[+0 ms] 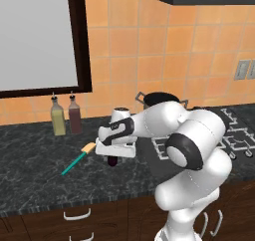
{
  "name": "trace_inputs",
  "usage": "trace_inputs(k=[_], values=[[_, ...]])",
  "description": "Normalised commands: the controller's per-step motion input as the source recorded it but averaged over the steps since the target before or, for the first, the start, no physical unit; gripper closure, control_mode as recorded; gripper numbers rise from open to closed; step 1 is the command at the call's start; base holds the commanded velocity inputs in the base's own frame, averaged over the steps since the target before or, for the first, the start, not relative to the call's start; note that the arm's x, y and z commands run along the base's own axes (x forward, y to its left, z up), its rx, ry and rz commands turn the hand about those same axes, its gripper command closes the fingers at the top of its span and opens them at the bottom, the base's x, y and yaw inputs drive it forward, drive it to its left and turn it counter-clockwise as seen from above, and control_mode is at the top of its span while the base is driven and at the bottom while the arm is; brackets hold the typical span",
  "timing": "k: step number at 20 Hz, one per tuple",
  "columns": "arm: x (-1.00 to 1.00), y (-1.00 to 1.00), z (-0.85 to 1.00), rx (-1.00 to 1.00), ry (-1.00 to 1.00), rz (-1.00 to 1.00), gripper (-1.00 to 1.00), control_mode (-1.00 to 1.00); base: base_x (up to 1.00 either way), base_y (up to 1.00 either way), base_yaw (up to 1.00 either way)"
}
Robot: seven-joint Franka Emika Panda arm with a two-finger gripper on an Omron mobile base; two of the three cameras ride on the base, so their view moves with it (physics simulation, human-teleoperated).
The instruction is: Put the eggplant and bell pepper in the pot. Retrieve the spatula and lightly stir the vegetables in the pot.
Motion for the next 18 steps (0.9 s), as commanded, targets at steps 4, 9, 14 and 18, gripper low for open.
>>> trace_inputs(k=[4, 9, 14, 18], values=[[0.00, 0.01, -0.03, 0.00, 0.00, -0.01, 1.00, -1.00, 0.00, 0.00, 0.00], [0.00, 0.00, 0.00, 0.00, 0.00, 0.00, 1.00, -1.00, 0.00, 0.00, 0.00], [0.00, 0.00, 0.00, 0.00, 0.00, 0.00, 1.00, -1.00, 0.00, 0.00, 0.00], [0.00, -0.92, 0.59, -0.04, -0.28, 0.00, 1.00, -1.00, 0.00, 0.00, 0.00]])
